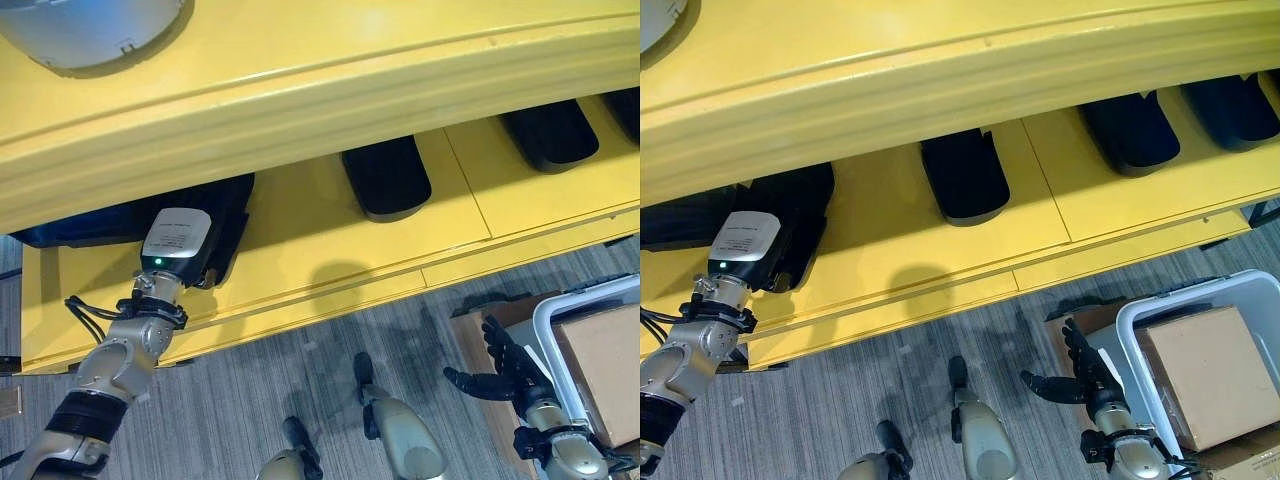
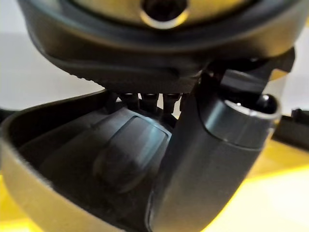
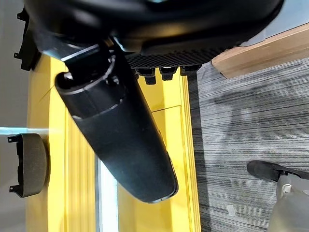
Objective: Move parts from the plastic box to the shelf.
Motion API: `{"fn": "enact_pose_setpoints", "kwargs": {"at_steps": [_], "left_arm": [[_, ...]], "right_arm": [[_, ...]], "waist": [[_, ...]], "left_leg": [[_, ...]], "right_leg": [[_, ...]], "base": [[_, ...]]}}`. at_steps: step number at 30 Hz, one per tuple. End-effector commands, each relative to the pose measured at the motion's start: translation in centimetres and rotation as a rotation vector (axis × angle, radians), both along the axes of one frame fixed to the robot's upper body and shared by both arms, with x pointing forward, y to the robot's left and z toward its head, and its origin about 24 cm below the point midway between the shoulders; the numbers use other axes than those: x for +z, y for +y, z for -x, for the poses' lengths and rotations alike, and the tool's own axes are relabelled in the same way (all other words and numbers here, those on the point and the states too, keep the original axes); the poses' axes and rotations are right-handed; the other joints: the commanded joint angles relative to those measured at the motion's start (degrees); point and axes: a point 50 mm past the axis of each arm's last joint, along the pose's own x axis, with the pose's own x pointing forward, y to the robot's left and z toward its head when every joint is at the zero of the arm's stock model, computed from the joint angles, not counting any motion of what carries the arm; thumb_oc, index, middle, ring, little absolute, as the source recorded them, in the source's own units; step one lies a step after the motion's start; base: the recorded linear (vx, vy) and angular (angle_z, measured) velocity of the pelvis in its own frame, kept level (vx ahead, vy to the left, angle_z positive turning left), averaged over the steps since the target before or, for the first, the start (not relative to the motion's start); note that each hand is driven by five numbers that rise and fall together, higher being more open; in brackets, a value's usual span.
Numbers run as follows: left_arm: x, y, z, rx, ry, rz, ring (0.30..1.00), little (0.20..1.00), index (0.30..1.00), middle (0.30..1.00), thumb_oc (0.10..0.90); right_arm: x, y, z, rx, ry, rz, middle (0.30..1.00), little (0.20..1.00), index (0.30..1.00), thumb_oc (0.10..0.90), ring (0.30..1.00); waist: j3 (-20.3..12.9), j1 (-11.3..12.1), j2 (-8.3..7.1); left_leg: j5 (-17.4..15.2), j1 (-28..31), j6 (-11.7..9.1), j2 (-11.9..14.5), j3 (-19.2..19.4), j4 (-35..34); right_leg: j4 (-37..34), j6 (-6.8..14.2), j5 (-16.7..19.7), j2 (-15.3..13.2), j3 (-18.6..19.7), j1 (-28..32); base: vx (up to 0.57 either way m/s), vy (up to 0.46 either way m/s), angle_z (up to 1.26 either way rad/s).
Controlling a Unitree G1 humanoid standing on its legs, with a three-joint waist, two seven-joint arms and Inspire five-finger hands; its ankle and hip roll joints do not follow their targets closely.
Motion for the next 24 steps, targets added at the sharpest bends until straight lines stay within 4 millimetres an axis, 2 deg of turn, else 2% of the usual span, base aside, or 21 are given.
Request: {"fn": "enact_pose_setpoints", "kwargs": {"at_steps": [1,5,14,24], "left_arm": [[-1.5,-0.4,0.0,-0.003,0.047,0.114,1.000,1.000,1.000,1.000,0.900],[-2.1,-1.0,-0.2,0.003,0.048,0.188,1.000,1.000,1.000,1.000,0.900],[-2.1,-2.3,-1.1,0.001,0.016,0.305,1.000,1.000,1.000,1.000,0.900],[-2.2,-2.4,-2.0,0.042,-0.010,0.402,1.000,1.000,1.000,1.000,0.900]], "right_arm": [[3.0,-0.9,-0.1,-0.011,-0.150,0.047,1.000,1.000,1.000,0.900,1.000],[2.8,-0.7,-0.1,-0.009,-0.140,0.044,1.000,1.000,1.000,0.900,1.000],[2.5,-0.5,-0.2,-0.005,-0.126,0.037,1.000,1.000,1.000,0.900,1.000],[2.3,-0.2,-0.2,0.000,-0.114,0.037,1.000,1.000,1.000,0.900,1.000]], "waist": [[-4.04,-0.60,-1.87],[-4.17,-0.80,-1.92],[-4.51,-1.23,-2.04],[-4.79,-1.55,-2.34]], "left_leg": [[-0.92,-4.16,-2.06,6.70,-2.02,6.83],[-0.93,-4.03,-2.06,6.79,-1.82,6.92],[-0.82,-4.17,-2.17,7.04,-1.60,7.07],[-0.64,-4.13,-2.30,7.35,-1.17,6.94]], "right_leg": [[5.76,9.60,-7.00,-7.91,2.54,0.21],[5.83,9.51,-7.11,-7.83,2.46,0.36],[6.11,9.32,-7.17,-7.62,2.52,0.09],[5.98,9.25,-7.08,-7.35,2.66,-0.14]], "base": [[0.00,0.000,0.00],[0.00,0.000,0.00],[0.00,0.000,0.00],[0.00,-0.004,-0.01]]}}
